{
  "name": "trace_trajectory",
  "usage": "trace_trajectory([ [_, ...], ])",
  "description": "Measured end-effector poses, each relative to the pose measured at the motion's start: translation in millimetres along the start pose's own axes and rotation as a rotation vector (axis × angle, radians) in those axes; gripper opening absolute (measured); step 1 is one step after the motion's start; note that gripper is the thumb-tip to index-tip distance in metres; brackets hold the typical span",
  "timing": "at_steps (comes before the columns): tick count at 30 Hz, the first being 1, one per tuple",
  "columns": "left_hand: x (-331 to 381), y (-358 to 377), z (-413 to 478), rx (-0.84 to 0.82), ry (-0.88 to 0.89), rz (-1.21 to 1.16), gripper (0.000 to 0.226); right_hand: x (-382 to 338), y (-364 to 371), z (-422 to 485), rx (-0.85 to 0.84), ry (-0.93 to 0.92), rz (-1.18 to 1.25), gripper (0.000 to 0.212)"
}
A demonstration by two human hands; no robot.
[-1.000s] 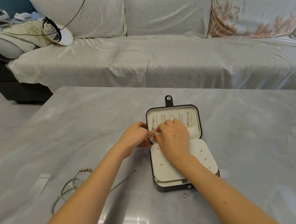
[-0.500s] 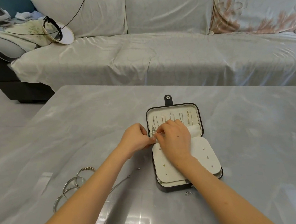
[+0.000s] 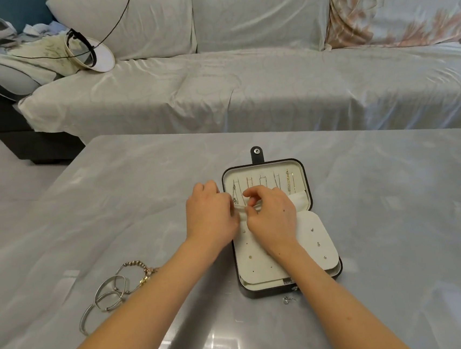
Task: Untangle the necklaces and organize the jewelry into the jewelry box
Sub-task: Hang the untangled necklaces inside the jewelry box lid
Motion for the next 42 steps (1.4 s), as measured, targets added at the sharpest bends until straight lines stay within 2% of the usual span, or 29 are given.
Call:
trace_trajectory([
  [4, 12, 2, 0, -0.039, -0.046, 0.221, 0.015, -1, -1, 0, -0.013, 0.017, -0.010, 0.026],
  [8, 16, 7, 4, -0.087, -0.096, 0.291, 0.013, -2, -2, 0, -0.017, 0.021, -0.012, 0.025],
  [18, 9, -18, 32, -0.096, 0.030, 0.031, 0.019, 3, -4, -2, 0.022, 0.068, 0.071, 0.020],
  [27, 21, -5, 44, -0.224, 0.213, 0.135, 0.016, 4, -4, -3, 0.034, 0.059, 0.078, 0.020],
  [31, 17, -2, 35, -0.258, 0.235, 0.122, 0.017, 2, -5, -4, 0.046, 0.040, 0.071, 0.018],
  [35, 13, 2, 26, -0.257, 0.247, 0.142, 0.031, 0, -9, -4, 0.078, 0.018, 0.066, 0.018],
  [40, 10, 7, 19, -0.303, 0.193, 0.141, 0.038, -9, -13, -6, 0.161, -0.076, 0.036, 0.019],
  [42, 10, 4, 20, -0.309, 0.160, 0.059, 0.038, -12, -16, -7, 0.204, -0.110, 0.035, 0.022],
])
Point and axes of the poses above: each hand's wrist, its own z-axis towards the middle knuckle, its own y-axis out of the palm, x = y × z, the point moved 9 cm from there along z, towards the middle knuckle, and after that the axes turned 11 degrees about -y, right-handed, at the moved point
